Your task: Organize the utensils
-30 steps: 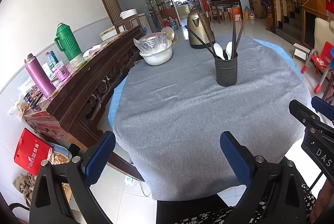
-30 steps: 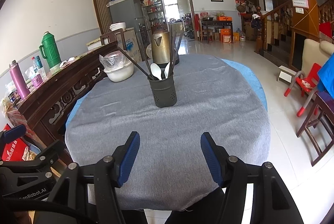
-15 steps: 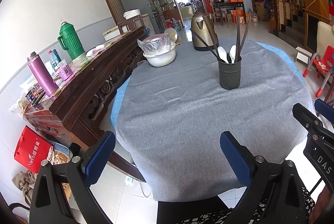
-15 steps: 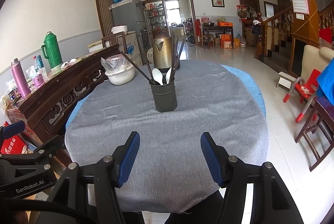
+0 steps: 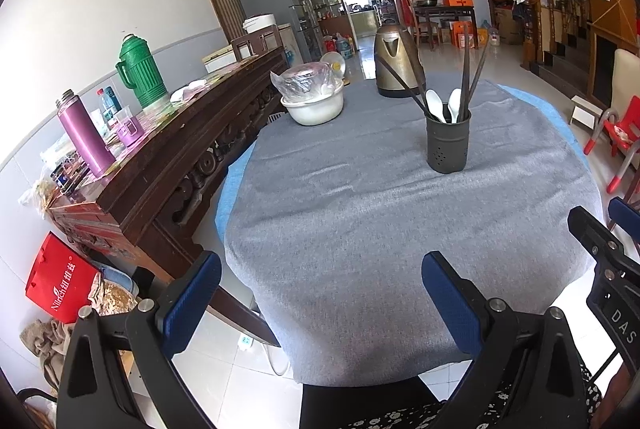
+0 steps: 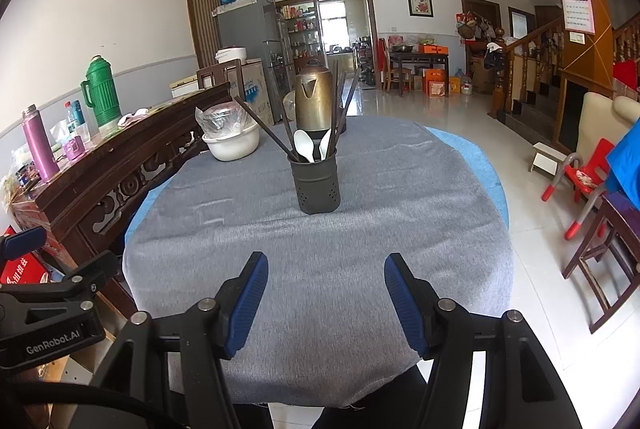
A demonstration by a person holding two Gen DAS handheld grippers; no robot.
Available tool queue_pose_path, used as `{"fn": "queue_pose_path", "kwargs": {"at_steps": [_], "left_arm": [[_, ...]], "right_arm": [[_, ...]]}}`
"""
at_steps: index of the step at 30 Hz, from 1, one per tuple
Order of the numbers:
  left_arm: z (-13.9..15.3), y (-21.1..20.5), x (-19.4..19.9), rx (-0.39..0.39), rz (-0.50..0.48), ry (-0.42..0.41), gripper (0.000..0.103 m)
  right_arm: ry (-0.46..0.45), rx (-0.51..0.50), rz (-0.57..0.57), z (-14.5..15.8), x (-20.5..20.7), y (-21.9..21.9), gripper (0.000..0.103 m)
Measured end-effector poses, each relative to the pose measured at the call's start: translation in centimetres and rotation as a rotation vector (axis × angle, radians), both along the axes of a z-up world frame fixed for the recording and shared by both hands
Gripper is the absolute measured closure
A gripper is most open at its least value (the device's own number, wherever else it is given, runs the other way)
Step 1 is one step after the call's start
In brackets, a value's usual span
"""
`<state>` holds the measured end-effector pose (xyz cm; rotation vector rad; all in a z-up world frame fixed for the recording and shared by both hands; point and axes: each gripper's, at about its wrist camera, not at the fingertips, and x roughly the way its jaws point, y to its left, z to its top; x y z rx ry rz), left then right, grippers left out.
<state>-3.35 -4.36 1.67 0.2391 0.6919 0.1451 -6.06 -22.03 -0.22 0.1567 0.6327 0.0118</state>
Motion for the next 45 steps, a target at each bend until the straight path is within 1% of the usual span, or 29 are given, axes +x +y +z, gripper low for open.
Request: {"fn": "queue_pose_path", "kwargs": {"at_steps": [11, 16, 23, 36, 45], "left_arm": [[0.0, 0.3, 0.3, -0.021, 0.006, -0.005, 0.003], [0.0, 0.4, 1.1, -0.041, 0.011, -0.005, 0.003], [0.0, 0.9, 2.8, -0.066, 0.012, 0.002, 0.003], [-0.3, 2.1, 7.1, -0.100, 0.031, 0.023, 0.003], [-1.7, 1.5, 11.8, -0.123, 0.027, 0.090, 0.003]], "right_arm": [[-0.006, -0.016, 0.003, 0.0, 0.0, 0.2, 0.039], [-0.008, -0.040, -0.001, 0.1, 0.3, 0.3, 0.039], [-0.025, -0.069, -0.012, 0.8, 1.3, 0.2, 0.039], [-0.008, -0.093, 0.001, 1.6, 6.1, 1.2, 0.039], [0.026, -0.105, 0.010, 0.7, 10.5, 1.0, 0.039]]}}
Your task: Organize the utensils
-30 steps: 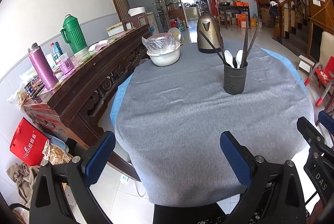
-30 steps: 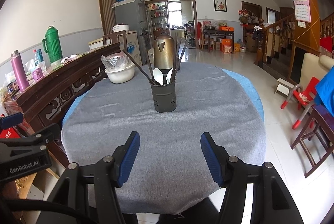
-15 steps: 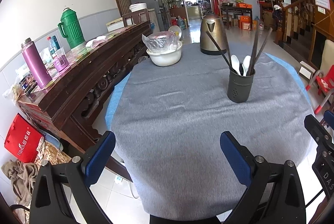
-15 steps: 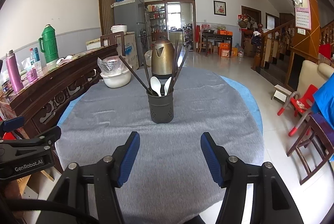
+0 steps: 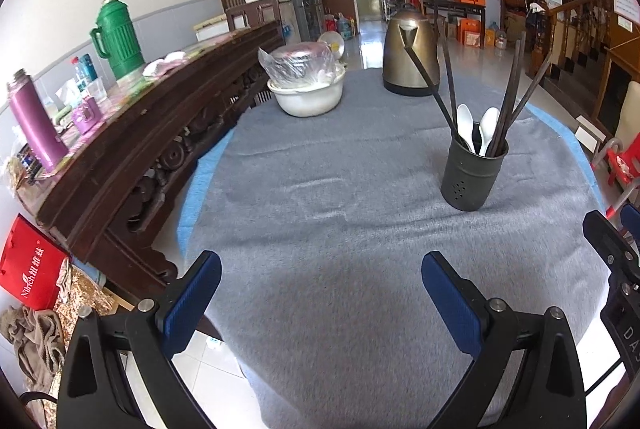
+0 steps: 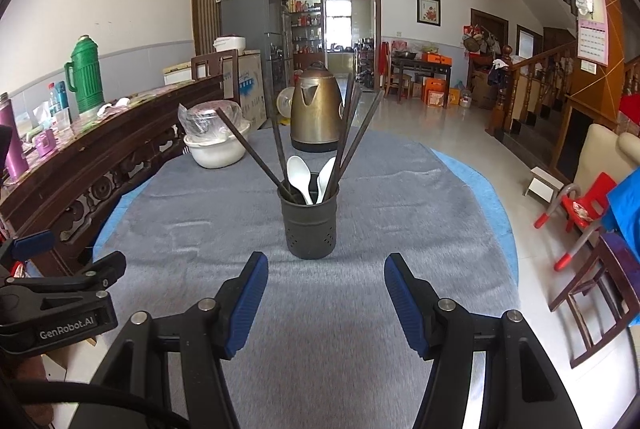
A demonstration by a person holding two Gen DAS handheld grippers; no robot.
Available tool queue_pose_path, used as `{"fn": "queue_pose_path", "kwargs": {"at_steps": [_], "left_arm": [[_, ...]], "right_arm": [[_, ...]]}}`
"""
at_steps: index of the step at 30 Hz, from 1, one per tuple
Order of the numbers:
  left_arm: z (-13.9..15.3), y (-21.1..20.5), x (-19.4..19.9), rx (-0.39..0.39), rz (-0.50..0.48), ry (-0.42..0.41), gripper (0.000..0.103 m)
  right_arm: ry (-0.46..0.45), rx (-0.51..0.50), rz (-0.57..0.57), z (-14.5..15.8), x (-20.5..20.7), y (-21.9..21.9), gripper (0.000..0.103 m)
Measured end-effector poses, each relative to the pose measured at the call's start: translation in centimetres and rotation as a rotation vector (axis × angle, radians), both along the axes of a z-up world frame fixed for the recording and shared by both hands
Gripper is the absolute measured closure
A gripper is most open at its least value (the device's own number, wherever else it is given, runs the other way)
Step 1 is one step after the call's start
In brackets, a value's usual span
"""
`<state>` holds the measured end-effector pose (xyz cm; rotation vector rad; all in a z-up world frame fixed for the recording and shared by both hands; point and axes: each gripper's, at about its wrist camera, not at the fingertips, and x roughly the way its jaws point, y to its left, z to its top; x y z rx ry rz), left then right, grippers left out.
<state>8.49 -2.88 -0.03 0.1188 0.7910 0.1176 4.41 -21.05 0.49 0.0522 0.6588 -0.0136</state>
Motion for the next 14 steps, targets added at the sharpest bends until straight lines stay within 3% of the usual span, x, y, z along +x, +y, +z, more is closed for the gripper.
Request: {"fn": "queue_pose_path", "kwargs": {"at_steps": [14], "left_arm": [[-2.2, -1.9, 7.5, -0.070, -0.042, 0.034, 0.003]], "right_arm": [[0.088, 0.027, -0.016, -3.9, 7.7, -1.9, 0.039]]}}
